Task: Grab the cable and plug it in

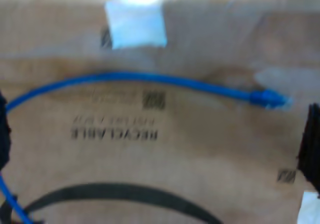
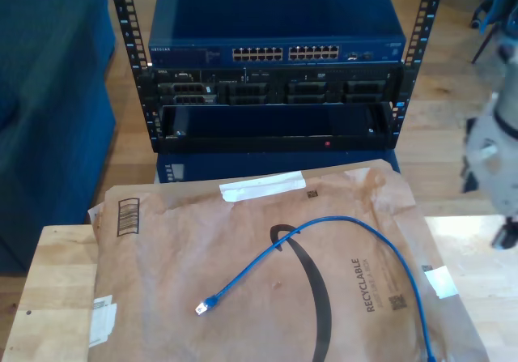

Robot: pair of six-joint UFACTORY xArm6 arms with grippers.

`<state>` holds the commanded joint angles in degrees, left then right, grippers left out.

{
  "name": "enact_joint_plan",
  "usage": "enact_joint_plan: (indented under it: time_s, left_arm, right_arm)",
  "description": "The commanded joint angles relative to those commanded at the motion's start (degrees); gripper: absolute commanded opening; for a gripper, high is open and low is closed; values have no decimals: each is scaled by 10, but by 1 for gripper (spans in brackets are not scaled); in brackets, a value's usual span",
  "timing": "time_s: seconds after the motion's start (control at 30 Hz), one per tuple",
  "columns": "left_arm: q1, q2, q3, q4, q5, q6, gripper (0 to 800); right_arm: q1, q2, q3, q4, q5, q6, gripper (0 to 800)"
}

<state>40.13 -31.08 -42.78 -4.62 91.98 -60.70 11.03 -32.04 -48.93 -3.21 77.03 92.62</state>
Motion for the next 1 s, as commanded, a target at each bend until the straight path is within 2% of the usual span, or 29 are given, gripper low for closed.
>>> enact_joint_plan:
  time_s: [0.1,0.2,0.37,0.47,0.6,0.67,0.83,1.0]
  left_arm:
    - [-49,0,0,0,1,-37,800]
    - [-92,0,0,0,1,-68,800]
    - [-103,2,3,-18,1,-80,800]
    - [-104,2,0,-31,1,-78,800]
    - [-117,6,0,-32,-1,-80,800]
    - [-127,6,1,-33,-1,-81,800]
    - [-133,20,0,-33,-6,-81,800]
    - [-186,24,0,-33,-6,-113,800]
  right_arm:
    - [35,16,0,0,-48,14,796]
    - [57,28,-2,0,-52,16,796]
    - [91,49,-2,5,-51,15,794]
    - [105,58,-10,51,-50,10,796]
    - [105,91,-47,127,-45,-51,796]
    - [105,110,-69,144,-40,-75,794]
    - [127,150,-102,144,-36,-118,794]
    - [148,207,-123,143,-38,-122,794]
